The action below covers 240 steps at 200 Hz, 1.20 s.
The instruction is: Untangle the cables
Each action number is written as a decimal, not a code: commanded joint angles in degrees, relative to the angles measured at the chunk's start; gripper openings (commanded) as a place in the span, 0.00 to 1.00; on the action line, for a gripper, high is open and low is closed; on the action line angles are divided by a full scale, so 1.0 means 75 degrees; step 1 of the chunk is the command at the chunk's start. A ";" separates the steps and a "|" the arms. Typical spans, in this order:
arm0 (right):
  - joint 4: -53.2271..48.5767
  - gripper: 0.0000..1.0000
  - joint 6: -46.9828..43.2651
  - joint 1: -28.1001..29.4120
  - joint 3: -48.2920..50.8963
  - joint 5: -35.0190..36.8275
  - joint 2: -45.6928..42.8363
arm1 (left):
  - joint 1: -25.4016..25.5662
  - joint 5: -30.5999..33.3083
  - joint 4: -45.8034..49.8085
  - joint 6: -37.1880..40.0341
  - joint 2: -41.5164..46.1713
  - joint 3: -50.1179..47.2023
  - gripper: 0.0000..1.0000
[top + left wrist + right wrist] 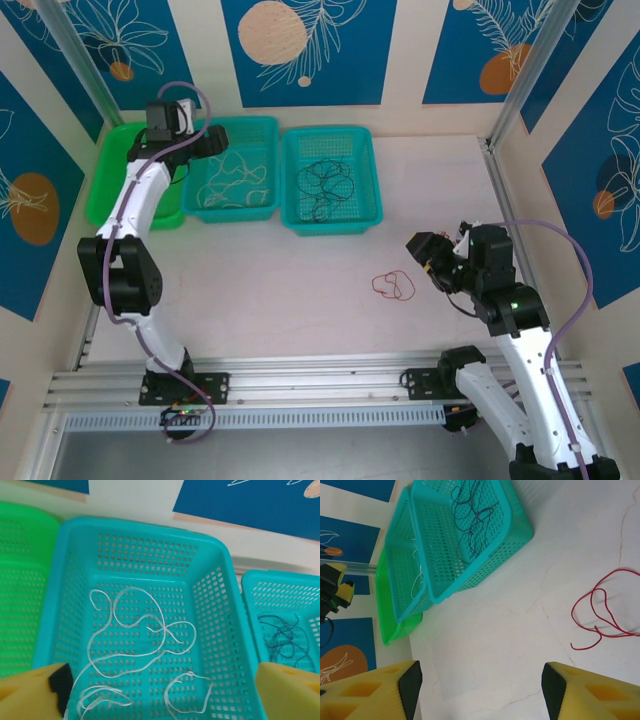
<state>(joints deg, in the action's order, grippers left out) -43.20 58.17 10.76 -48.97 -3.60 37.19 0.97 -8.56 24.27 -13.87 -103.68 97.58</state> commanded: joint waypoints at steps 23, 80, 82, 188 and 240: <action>-0.0053 0.70 0.0043 -0.0087 0.0244 0.0224 0.0053 | 0.0071 -0.1314 -0.1161 -0.0584 0.2124 -0.0893 0.99; -0.0042 0.72 -0.0609 -0.0825 0.0528 0.0747 0.0744 | 0.1804 -0.1940 -0.1812 -0.1713 0.4827 -0.3238 0.96; -0.0029 0.72 -0.0626 -0.0890 0.0547 0.0772 0.0785 | 0.1918 -0.1888 -0.1831 -0.1754 0.4913 -0.3352 0.96; 0.1669 0.72 -0.1792 -0.3029 0.0284 0.0181 0.5029 | 0.7052 -0.0498 -0.3041 -0.3092 0.4993 -0.6538 0.97; 0.1870 0.69 -0.2215 -0.3415 -0.1262 0.0001 0.7126 | 0.7745 -0.0369 -0.3231 -0.3112 0.3715 -0.6573 0.97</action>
<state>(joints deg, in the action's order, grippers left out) -30.00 44.93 -14.81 -51.94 -2.02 85.43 57.74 -12.95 2.28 -36.58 -72.88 48.03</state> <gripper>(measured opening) 0.712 0.970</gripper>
